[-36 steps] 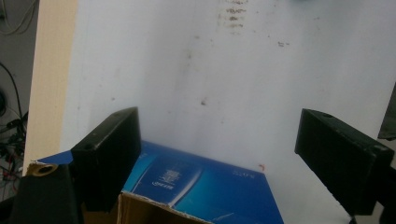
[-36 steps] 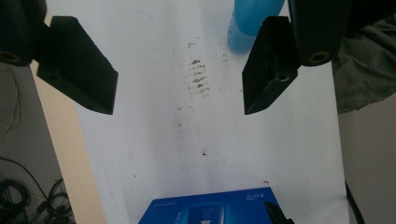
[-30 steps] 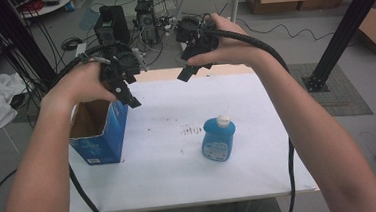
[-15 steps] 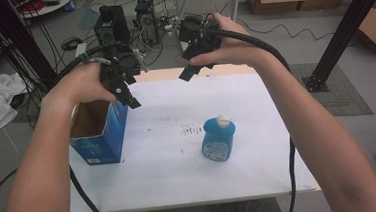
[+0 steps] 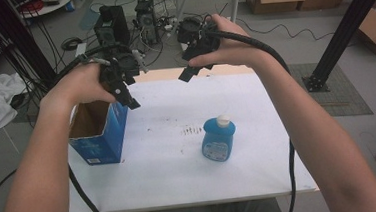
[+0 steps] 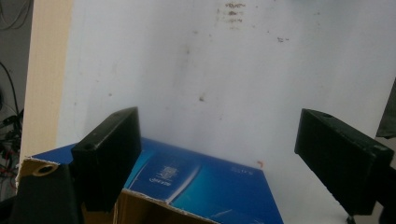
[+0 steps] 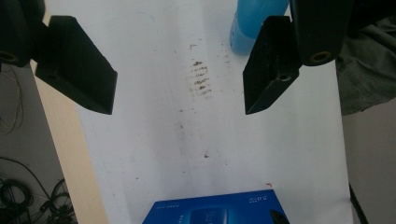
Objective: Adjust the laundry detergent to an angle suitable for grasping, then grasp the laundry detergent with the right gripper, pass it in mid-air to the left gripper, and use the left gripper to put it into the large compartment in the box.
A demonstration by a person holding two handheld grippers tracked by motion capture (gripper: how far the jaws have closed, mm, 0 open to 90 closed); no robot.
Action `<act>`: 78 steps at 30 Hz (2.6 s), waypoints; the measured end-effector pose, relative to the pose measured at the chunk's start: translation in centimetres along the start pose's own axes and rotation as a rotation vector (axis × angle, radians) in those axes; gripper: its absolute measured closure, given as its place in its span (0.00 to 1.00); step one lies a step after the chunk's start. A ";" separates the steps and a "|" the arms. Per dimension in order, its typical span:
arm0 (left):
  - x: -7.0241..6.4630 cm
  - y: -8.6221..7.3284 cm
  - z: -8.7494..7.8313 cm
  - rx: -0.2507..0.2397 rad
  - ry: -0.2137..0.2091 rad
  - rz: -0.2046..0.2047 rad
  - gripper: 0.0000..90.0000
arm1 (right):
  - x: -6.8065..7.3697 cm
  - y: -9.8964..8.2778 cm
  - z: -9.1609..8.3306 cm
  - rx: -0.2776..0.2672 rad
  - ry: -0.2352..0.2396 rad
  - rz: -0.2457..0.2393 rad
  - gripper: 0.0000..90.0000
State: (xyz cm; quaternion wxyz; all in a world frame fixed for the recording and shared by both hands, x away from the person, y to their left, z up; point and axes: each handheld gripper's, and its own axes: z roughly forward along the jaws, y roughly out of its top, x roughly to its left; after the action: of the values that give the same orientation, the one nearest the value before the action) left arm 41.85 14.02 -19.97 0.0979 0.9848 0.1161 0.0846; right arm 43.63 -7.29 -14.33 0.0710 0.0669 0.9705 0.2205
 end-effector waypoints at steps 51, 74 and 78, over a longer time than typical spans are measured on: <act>-0.7 1.1 -0.1 0.001 -0.001 0.021 0.16 | 0.8 -5.9 -2.5 -0.201 0.007 0.047 0.19; -0.9 1.0 0.7 0.007 -0.010 0.015 0.16 | 3.8 -14.7 -1.2 -0.402 0.014 0.092 0.18; -1.0 1.0 0.8 0.011 -0.014 0.013 0.16 | 4.4 -15.9 -0.3 -0.395 0.012 0.100 0.18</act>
State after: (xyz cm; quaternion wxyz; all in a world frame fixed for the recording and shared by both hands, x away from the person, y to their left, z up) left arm 41.28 12.73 -20.69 0.0930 0.9866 0.1092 0.0779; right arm 37.71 -20.96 -21.46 0.0659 0.0986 0.9042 0.4103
